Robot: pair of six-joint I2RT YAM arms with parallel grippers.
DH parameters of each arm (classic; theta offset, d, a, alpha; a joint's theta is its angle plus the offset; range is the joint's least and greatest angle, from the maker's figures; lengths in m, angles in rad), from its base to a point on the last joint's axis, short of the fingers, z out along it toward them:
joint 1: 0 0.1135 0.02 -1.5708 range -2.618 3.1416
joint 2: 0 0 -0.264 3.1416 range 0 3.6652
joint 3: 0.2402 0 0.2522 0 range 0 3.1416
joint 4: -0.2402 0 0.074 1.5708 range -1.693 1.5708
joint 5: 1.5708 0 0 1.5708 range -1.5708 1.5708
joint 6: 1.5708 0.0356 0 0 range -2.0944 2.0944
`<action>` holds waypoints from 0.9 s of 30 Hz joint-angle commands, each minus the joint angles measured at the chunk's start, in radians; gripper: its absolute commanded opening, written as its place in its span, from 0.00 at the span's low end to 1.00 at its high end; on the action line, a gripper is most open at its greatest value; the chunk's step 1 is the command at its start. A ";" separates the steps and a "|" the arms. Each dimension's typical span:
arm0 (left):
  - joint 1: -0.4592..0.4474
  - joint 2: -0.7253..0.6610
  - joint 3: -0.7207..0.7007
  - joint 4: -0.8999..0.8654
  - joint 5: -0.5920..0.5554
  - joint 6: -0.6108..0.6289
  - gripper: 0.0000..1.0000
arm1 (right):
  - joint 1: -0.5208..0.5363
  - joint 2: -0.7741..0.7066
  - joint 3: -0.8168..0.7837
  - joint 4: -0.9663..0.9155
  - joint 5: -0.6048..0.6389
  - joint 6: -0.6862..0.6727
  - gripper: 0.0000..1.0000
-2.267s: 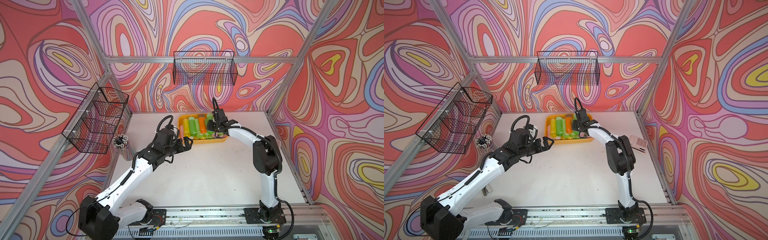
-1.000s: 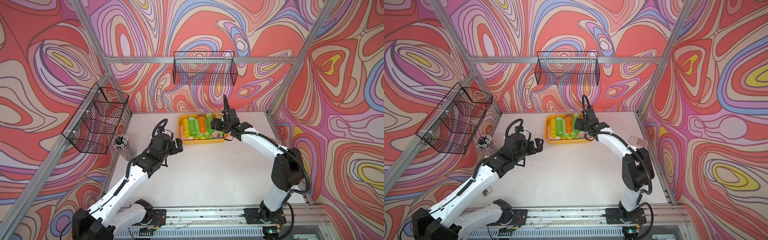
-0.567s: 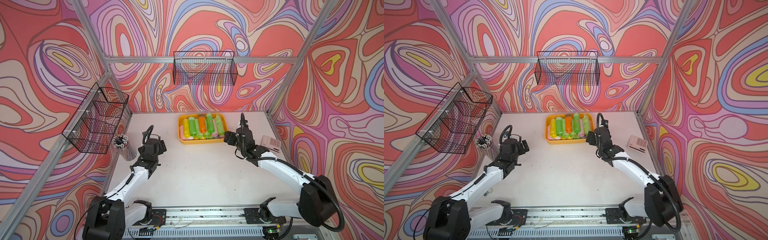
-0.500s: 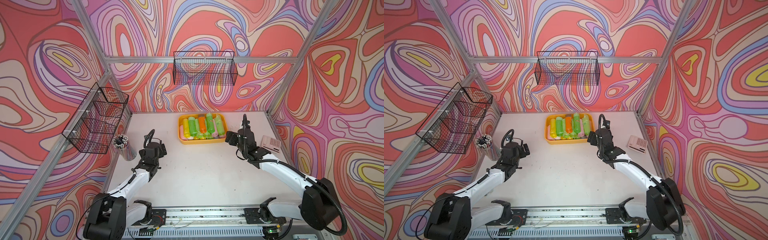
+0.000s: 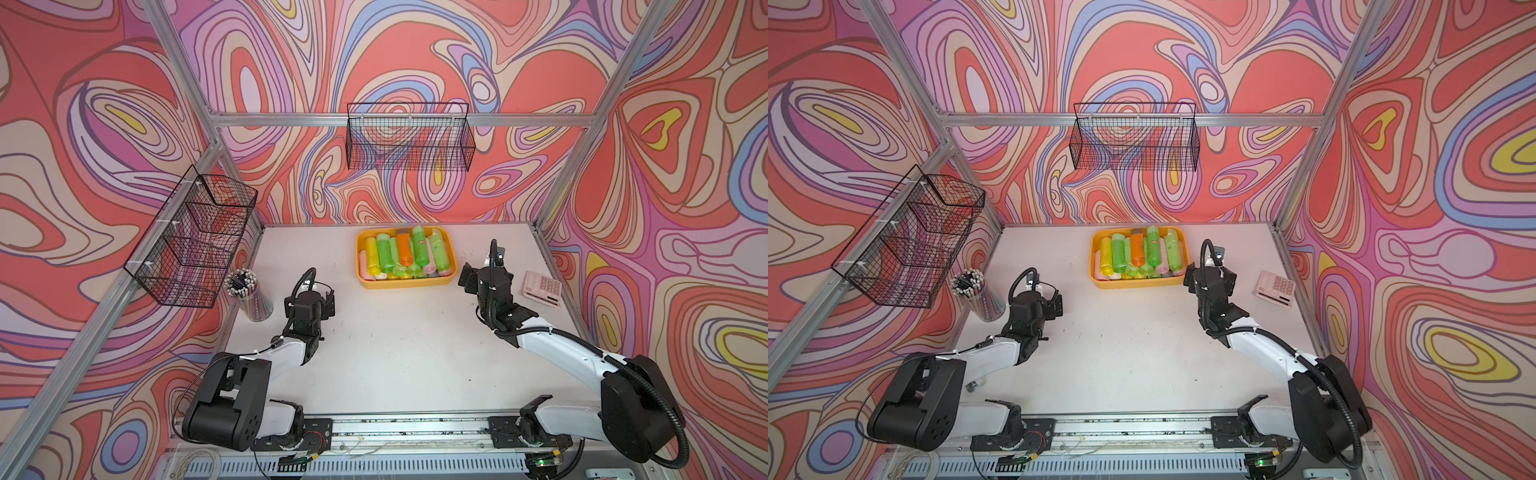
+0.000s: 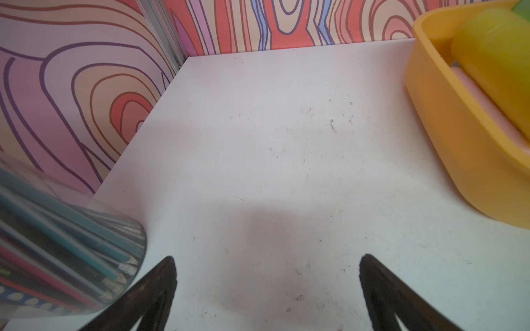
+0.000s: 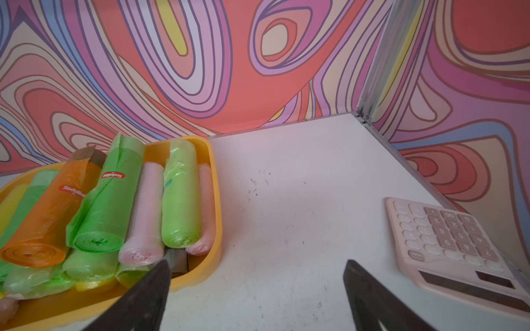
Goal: Put the roll of trash bags into the storage box
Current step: Reset both arms
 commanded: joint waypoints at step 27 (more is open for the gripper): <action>0.136 0.175 -0.030 0.328 0.128 0.007 1.00 | -0.135 0.166 -0.362 0.745 0.113 -0.187 0.97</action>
